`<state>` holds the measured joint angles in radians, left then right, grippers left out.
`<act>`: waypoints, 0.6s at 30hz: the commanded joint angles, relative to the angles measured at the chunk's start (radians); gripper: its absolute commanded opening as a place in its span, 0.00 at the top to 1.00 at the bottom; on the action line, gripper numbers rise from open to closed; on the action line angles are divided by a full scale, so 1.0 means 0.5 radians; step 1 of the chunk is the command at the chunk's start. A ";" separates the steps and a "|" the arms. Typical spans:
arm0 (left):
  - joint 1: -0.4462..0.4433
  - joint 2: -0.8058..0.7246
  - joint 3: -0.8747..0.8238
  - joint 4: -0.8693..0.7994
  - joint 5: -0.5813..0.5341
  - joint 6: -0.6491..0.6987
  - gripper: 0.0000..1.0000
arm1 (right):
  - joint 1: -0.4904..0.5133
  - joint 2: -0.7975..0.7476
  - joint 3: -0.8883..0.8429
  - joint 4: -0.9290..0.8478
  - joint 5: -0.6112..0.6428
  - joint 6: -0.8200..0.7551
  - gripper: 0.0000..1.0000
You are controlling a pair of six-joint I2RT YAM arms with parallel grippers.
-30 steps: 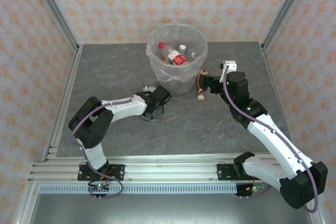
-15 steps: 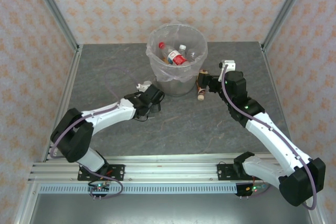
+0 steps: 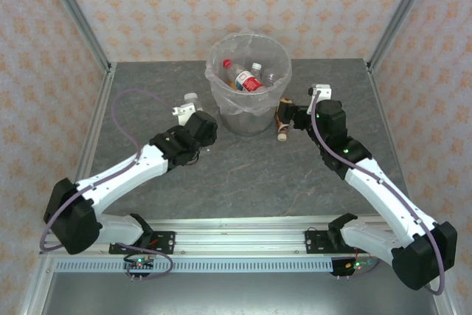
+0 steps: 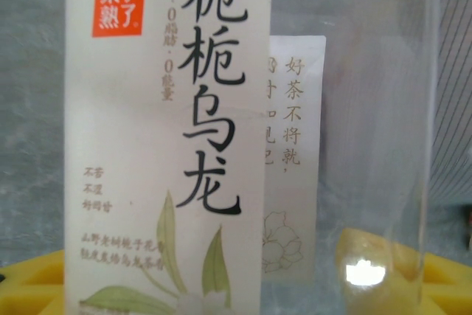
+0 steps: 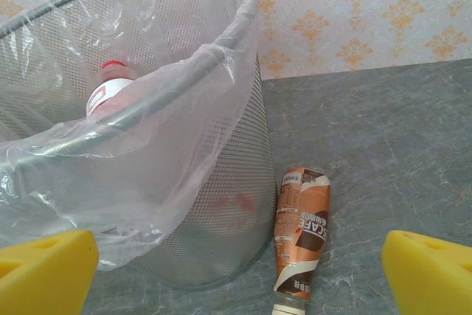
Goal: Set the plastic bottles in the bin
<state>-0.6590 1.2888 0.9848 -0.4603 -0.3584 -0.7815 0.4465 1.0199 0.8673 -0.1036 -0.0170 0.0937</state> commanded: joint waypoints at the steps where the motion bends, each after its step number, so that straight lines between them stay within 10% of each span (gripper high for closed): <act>1: 0.024 -0.164 0.042 0.021 -0.374 -0.103 1.00 | 0.006 -0.050 -0.058 0.141 0.028 -0.010 0.01; 8: 0.105 -0.230 0.148 0.312 -0.509 0.048 1.00 | 0.008 -0.118 -0.168 0.337 -0.067 -0.061 0.01; 18: 0.135 0.128 0.913 0.404 0.130 0.537 1.00 | 0.008 -0.160 -0.251 0.549 -0.023 -0.147 0.01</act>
<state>-0.5953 1.3048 1.3483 -0.2909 -0.4023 -0.6186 0.4465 0.9646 0.7601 0.0845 -0.0364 0.0498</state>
